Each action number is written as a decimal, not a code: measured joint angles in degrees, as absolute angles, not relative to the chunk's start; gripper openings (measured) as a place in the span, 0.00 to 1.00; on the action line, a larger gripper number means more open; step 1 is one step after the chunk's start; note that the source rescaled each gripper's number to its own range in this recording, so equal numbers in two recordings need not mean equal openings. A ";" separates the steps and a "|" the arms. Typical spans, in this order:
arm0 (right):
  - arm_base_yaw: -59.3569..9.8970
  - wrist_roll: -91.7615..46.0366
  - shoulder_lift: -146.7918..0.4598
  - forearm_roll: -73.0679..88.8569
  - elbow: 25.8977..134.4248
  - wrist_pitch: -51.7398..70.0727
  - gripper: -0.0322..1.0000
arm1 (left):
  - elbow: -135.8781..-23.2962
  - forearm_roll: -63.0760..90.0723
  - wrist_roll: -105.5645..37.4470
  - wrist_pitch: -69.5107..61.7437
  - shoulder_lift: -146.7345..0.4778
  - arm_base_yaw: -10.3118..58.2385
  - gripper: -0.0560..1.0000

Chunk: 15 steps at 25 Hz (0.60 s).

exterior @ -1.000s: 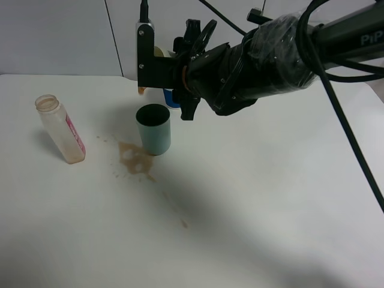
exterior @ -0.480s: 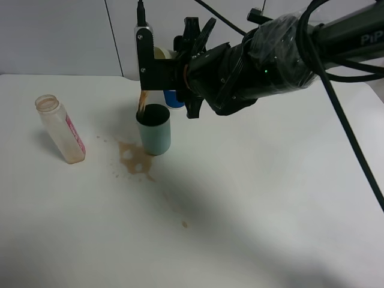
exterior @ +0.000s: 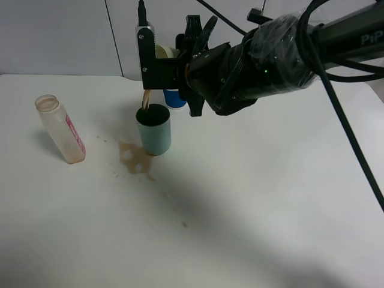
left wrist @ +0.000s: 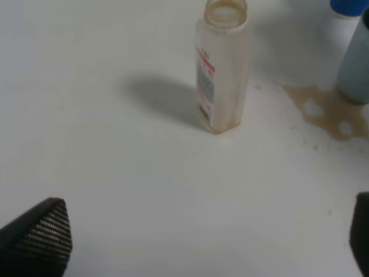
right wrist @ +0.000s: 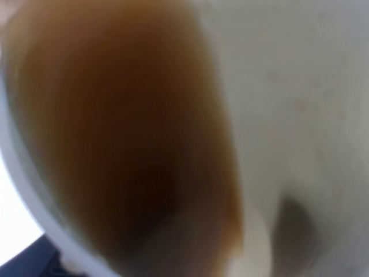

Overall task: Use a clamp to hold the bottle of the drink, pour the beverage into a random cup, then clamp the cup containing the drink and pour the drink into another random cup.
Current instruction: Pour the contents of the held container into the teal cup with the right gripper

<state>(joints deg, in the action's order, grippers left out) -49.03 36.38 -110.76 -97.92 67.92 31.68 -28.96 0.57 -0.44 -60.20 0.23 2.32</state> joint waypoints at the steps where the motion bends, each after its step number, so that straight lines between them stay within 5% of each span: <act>1: -49.03 35.92 -110.76 -97.92 67.92 31.77 0.03 | -28.96 0.57 -0.44 -60.20 0.23 2.32 0.93; 15: -49.03 29.77 -110.76 -97.92 67.92 31.85 0.03 | -28.96 0.57 -0.44 -60.20 0.23 2.32 0.93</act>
